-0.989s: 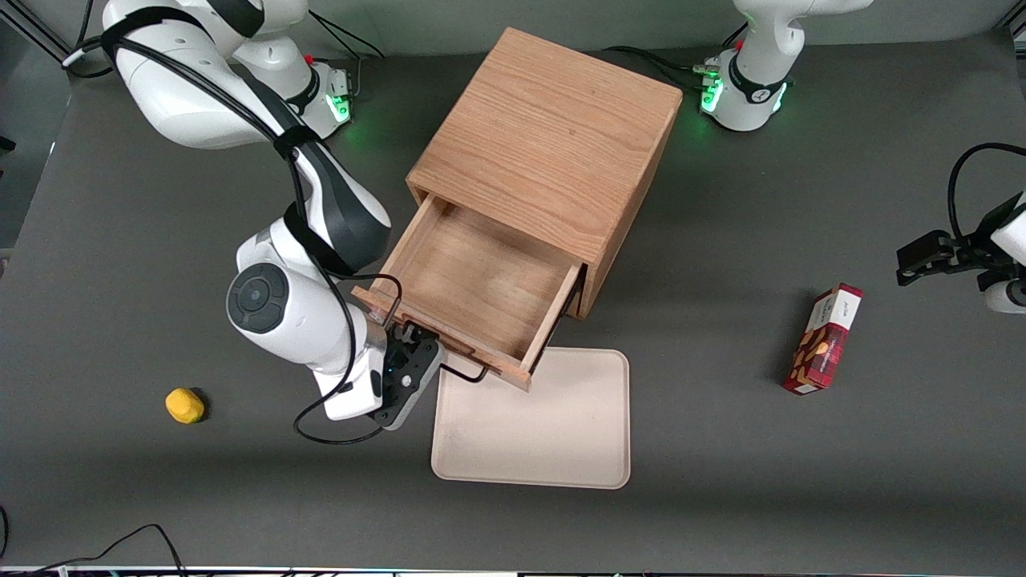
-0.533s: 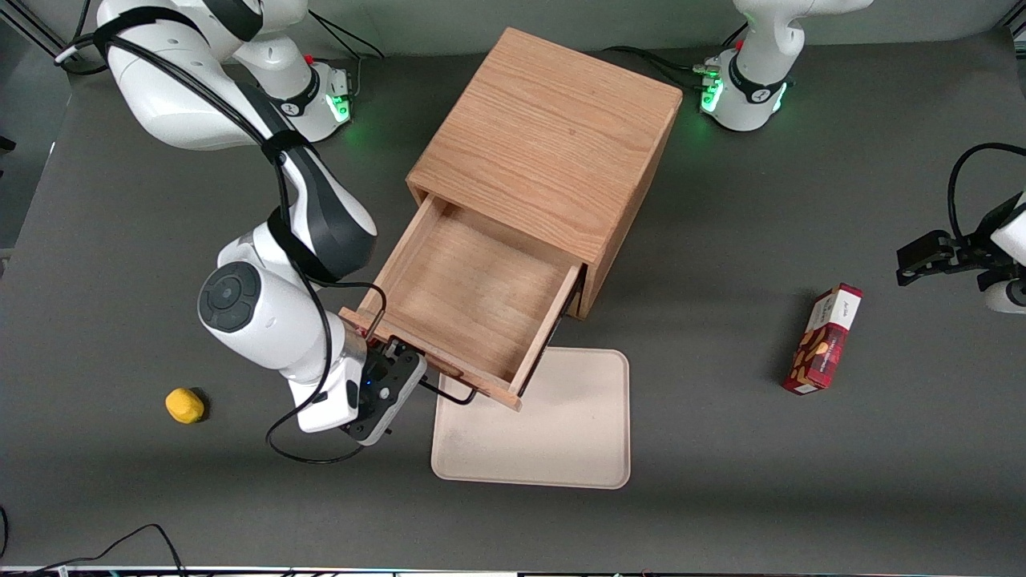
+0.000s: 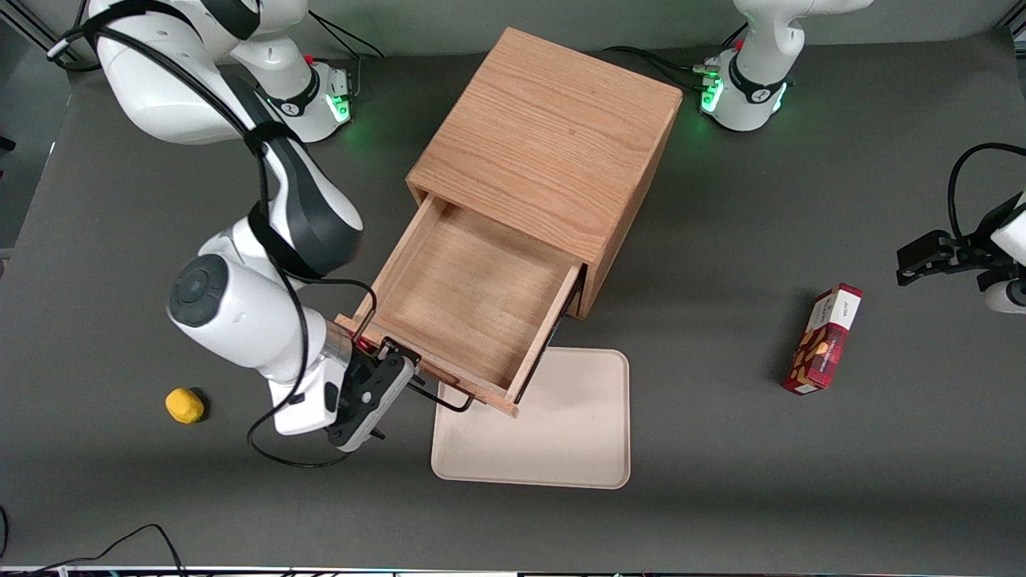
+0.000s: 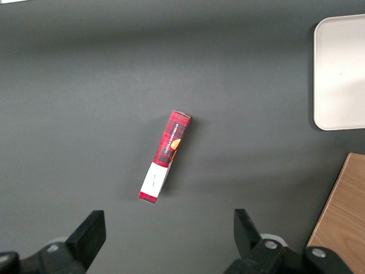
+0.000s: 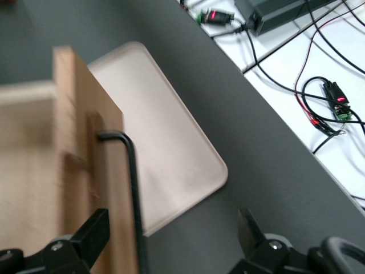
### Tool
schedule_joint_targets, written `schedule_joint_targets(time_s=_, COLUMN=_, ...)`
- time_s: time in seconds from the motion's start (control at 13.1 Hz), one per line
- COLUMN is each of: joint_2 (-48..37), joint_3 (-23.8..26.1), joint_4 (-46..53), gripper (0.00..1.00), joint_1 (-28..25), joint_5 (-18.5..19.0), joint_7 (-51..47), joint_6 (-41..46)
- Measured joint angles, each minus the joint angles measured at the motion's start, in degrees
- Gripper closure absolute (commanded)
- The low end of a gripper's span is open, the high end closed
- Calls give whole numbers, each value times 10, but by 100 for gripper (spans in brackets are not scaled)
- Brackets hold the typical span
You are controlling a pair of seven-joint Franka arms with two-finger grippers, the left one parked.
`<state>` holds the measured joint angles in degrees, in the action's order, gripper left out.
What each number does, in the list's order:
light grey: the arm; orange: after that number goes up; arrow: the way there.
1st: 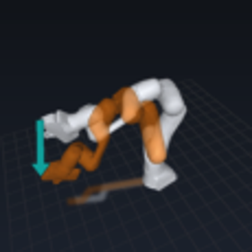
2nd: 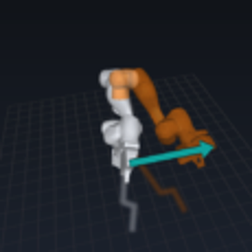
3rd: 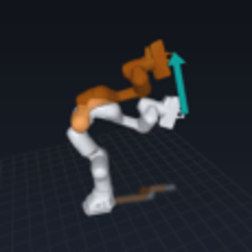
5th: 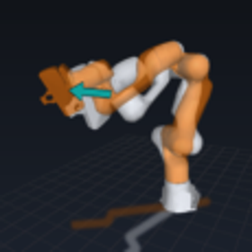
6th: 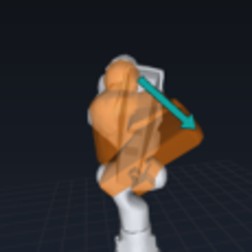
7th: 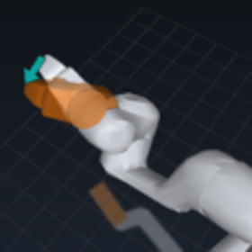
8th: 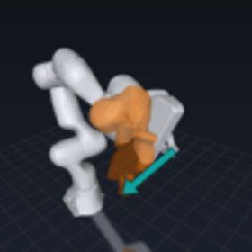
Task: Open upper drawer
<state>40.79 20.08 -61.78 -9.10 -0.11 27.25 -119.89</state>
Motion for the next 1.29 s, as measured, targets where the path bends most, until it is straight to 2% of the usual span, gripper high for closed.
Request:
schedule_joint_targets(time_s=0.15, joint_2=-45, joint_3=2, joint_4=-7, gripper=0, joint_1=0, joint_5=-8, joint_7=-89, joint_6=33)
schedule_joint_targets(time_s=0.38, joint_2=-158, joint_3=1, joint_4=-98, gripper=0, joint_1=24, joint_5=-3, joint_7=-203, joint_6=61)
schedule_joint_targets(time_s=0.61, joint_2=-282, joint_3=-22, joint_4=-235, gripper=0, joint_1=45, joint_5=42, joint_7=-297, joint_6=58)
schedule_joint_targets(time_s=0.91, joint_2=-417, joint_3=-108, joint_4=-420, gripper=0, joint_1=53, joint_5=59, joint_7=-340, joint_6=-11)
schedule_joint_targets(time_s=1.14, joint_2=-460, joint_3=-191, joint_4=-478, gripper=0, joint_1=58, joint_5=59, joint_7=-340, joint_6=-17)
schedule_joint_targets(time_s=1.29, joint_2=-466, joint_3=-236, joint_4=-493, gripper=0, joint_1=59, joint_5=42, joint_7=-340, joint_6=0)
